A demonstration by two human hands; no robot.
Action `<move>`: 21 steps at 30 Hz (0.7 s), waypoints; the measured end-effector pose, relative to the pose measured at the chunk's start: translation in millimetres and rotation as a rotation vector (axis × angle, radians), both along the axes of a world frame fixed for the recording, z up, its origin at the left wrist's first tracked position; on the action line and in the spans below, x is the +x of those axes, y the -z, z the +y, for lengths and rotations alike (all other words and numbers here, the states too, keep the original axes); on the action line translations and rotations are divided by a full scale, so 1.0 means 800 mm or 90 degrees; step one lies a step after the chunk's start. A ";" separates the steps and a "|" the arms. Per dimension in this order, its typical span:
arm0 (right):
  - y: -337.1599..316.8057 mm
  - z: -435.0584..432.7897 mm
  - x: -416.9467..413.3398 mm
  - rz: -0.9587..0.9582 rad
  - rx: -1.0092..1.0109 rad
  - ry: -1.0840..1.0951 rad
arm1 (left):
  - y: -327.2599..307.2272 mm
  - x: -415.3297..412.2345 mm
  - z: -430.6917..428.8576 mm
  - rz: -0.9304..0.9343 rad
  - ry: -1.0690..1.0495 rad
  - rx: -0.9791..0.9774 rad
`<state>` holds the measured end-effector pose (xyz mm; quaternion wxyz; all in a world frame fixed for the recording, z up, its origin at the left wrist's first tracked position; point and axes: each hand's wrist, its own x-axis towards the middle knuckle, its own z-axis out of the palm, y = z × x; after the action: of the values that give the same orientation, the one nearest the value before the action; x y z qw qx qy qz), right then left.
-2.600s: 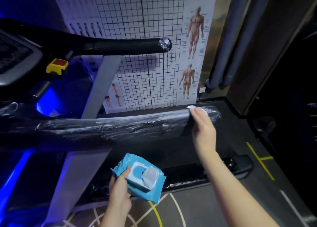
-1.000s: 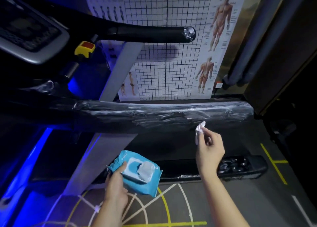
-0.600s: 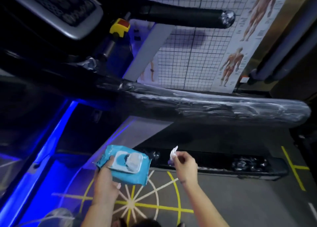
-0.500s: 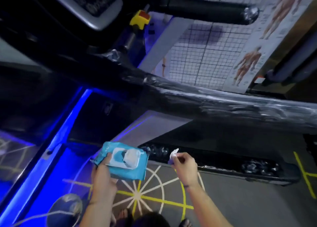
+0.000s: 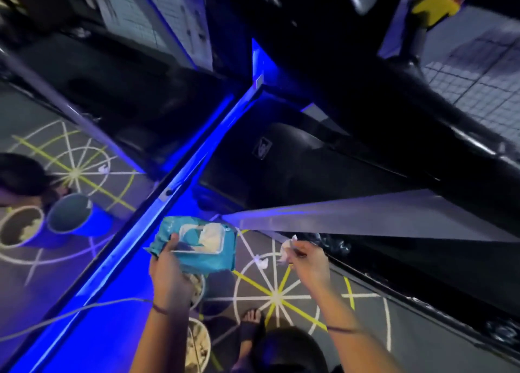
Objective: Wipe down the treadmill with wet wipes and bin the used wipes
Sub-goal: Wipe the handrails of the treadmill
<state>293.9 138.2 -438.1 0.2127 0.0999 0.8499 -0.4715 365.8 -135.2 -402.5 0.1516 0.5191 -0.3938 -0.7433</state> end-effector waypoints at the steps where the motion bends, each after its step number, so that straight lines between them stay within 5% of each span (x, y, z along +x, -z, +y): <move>1: 0.005 -0.012 -0.003 -0.004 -0.003 0.001 | -0.002 -0.006 -0.009 0.001 0.002 0.006; 8: -0.076 -0.064 -0.023 0.088 0.025 0.032 | -0.024 -0.060 -0.020 0.051 0.039 0.038; 14: -0.177 -0.103 -0.042 0.174 -0.053 -0.080 | -0.066 -0.102 0.001 0.124 0.173 0.013; 21: -0.172 -0.096 -0.017 0.204 0.042 -0.045 | -0.083 -0.124 0.038 0.163 0.281 0.001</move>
<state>280.5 61.8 -300.6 0.0873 0.0002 0.8908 -0.4458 267.0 -105.1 -336.2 0.0340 0.3219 -0.4746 -0.8185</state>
